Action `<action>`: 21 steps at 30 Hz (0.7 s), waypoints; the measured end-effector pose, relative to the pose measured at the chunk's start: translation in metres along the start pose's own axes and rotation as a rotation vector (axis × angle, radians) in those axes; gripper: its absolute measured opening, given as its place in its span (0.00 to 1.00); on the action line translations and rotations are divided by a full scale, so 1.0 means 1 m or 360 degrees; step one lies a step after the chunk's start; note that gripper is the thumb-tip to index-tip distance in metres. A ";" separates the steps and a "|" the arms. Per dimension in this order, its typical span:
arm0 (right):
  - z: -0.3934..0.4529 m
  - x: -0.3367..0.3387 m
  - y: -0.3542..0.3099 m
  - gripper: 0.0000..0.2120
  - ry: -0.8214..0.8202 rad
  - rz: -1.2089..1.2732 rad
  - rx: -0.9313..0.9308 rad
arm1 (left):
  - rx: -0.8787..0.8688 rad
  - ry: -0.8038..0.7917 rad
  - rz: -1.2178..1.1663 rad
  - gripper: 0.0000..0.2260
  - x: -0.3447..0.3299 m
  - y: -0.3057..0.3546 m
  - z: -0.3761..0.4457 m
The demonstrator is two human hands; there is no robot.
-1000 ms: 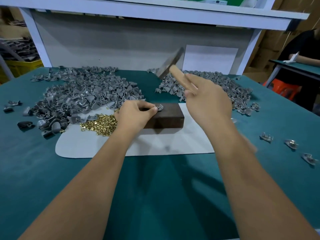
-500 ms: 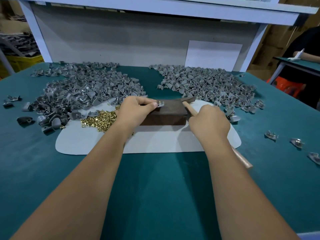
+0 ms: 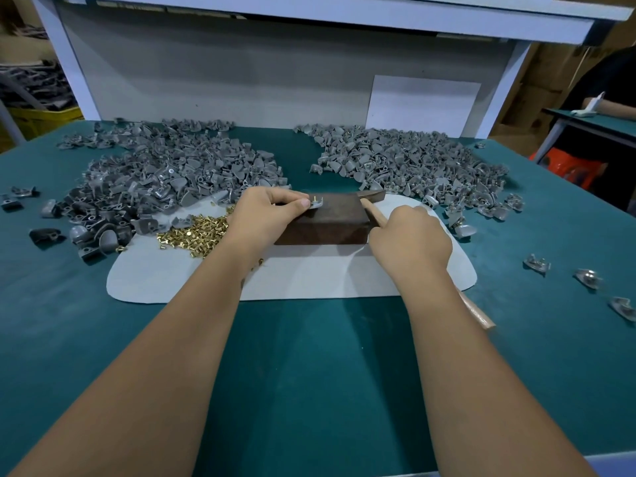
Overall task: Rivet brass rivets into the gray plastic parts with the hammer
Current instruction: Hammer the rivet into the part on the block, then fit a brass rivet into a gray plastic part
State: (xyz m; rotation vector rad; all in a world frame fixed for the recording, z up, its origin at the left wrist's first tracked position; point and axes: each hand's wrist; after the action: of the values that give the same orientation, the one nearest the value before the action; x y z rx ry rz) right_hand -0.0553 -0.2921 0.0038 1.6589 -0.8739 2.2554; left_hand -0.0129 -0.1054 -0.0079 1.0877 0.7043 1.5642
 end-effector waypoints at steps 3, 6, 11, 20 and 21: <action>-0.002 0.001 -0.001 0.11 0.0017 0.0001 -0.0005 | -0.0009 -0.0001 -0.0002 0.03 0.000 0.000 -0.001; -0.005 0.001 -0.003 0.13 0.0246 -0.0166 0.0048 | -0.0012 0.0013 0.0043 0.03 0.001 0.000 -0.002; -0.006 0.002 -0.009 0.12 0.0598 0.0335 0.0279 | -0.0198 0.0040 0.0004 0.05 -0.001 0.006 -0.005; -0.015 -0.001 -0.024 0.09 -0.0188 0.1423 0.0409 | -0.0616 0.0021 0.0243 0.07 -0.006 0.016 -0.006; -0.015 -0.001 -0.024 0.09 -0.0253 0.1479 0.0381 | -0.0635 0.0031 0.0237 0.08 -0.006 0.017 -0.006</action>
State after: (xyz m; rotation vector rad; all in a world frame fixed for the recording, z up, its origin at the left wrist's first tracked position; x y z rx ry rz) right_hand -0.0556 -0.2641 0.0081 1.7705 -1.7613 2.9017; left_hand -0.0257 -0.1150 0.0027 0.8412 0.3067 1.7516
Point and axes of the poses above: each hand's wrist, its own z-axis towards the middle knuckle, its own x-axis out of the back of the hand, y = z × x, and after that the axes turned 13 degrees about -x, right-handed
